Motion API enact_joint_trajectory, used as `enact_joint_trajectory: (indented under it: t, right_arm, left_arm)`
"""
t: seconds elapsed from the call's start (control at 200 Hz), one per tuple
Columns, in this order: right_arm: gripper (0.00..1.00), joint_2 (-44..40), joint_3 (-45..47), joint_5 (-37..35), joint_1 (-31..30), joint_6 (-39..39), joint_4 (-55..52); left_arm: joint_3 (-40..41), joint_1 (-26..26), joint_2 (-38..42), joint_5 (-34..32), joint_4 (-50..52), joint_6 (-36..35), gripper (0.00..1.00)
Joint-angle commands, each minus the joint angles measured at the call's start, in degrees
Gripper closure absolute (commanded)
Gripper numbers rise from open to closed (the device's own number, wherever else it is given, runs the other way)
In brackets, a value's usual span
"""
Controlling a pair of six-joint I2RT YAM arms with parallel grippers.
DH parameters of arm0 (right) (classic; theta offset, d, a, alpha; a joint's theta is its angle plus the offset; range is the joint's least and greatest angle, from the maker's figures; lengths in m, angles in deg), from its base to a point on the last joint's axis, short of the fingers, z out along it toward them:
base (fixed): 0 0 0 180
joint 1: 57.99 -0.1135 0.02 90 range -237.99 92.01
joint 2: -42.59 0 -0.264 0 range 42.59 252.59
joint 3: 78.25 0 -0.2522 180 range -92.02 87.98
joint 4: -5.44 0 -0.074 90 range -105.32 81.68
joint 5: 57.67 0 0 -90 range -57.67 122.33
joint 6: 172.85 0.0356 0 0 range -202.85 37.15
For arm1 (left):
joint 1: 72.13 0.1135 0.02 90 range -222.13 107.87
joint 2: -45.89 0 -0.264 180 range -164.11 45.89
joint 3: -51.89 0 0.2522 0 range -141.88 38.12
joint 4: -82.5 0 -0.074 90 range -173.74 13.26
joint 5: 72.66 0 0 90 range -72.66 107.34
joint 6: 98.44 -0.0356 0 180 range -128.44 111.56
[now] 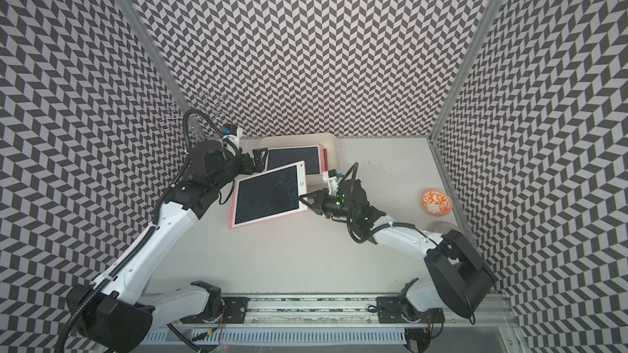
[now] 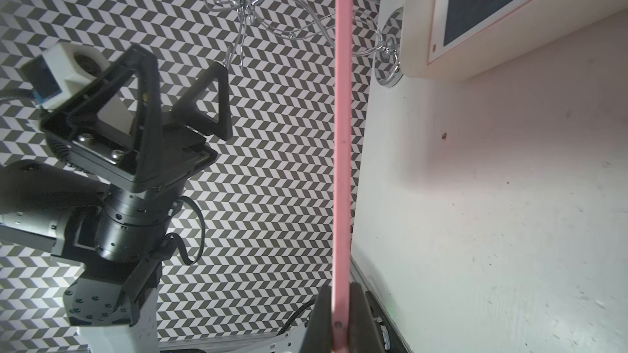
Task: Take out the writing tablet from the storage box
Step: Place the writing tablet at the center of the board.
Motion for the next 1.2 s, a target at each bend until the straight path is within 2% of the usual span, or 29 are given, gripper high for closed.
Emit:
enact_joint_trajectory:
  t: [0.0, 0.07, 0.24, 0.521, 0.916, 1.197]
  right_arm:
    - [1.0, 3.5, 1.3, -6.5, -3.0, 5.6, 14.6]
    - [1.0, 5.5, 1.7, -9.6, -4.9, 7.0, 17.5]
    - [1.0, 11.8, 0.3, -10.5, -6.9, 9.5, 23.6]
    - [1.0, 18.5, -2.1, -12.2, -8.4, 11.6, 27.3]
    - [1.0, 25.9, -6.4, -13.7, -10.5, 12.9, 28.9]
    - [1.0, 28.9, -9.1, -15.9, -11.3, 13.3, 29.1]
  left_arm:
    - [1.4, 0.2, 2.1, -0.6, 1.9, 1.5, 0.01]
    - [1.9, 0.3, 2.5, -0.1, 1.7, 2.1, 0.01]
    - [2.2, 0.8, 2.4, 0.8, 1.5, 3.2, 0.01]
    - [1.7, 1.6, 1.5, 1.1, 1.9, 3.3, 0.01]
    - [6.7, 5.6, 4.1, 2.5, 0.1, 2.4, 0.01]
    - [9.2, 6.5, 5.0, 3.9, -1.5, 2.8, 0.01]
